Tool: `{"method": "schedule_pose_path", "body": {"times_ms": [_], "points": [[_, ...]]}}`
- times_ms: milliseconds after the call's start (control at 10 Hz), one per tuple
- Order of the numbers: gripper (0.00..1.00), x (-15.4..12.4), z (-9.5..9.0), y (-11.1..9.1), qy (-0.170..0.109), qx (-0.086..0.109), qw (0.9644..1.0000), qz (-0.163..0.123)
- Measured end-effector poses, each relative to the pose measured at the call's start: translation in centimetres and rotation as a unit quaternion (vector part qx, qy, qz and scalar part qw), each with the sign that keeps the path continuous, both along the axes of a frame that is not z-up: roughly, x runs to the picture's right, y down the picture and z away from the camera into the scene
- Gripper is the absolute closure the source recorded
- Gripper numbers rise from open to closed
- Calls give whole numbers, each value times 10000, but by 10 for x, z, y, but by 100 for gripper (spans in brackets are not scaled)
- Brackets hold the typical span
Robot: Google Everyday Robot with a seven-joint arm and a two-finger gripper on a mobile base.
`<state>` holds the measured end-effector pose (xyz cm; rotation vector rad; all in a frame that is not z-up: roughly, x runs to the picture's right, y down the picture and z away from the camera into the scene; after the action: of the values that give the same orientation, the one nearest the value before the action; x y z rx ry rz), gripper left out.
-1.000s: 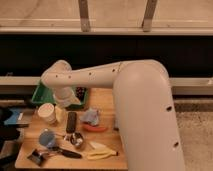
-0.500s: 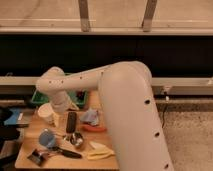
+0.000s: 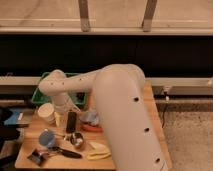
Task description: Place eraser in paper cup
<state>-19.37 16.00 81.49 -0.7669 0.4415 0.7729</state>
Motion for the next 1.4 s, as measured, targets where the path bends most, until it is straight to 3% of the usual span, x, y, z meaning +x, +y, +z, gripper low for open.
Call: {"method": "schedule_pose_path", "body": {"times_ms": [500, 900, 1100, 1400], "points": [[20, 4, 31, 10, 395, -312, 9987, 105], [24, 4, 50, 24, 500, -768, 9958, -36], [42, 1, 51, 28, 488, -895, 9947, -134], [72, 2, 52, 25, 493, -880, 9948, -135]]}}
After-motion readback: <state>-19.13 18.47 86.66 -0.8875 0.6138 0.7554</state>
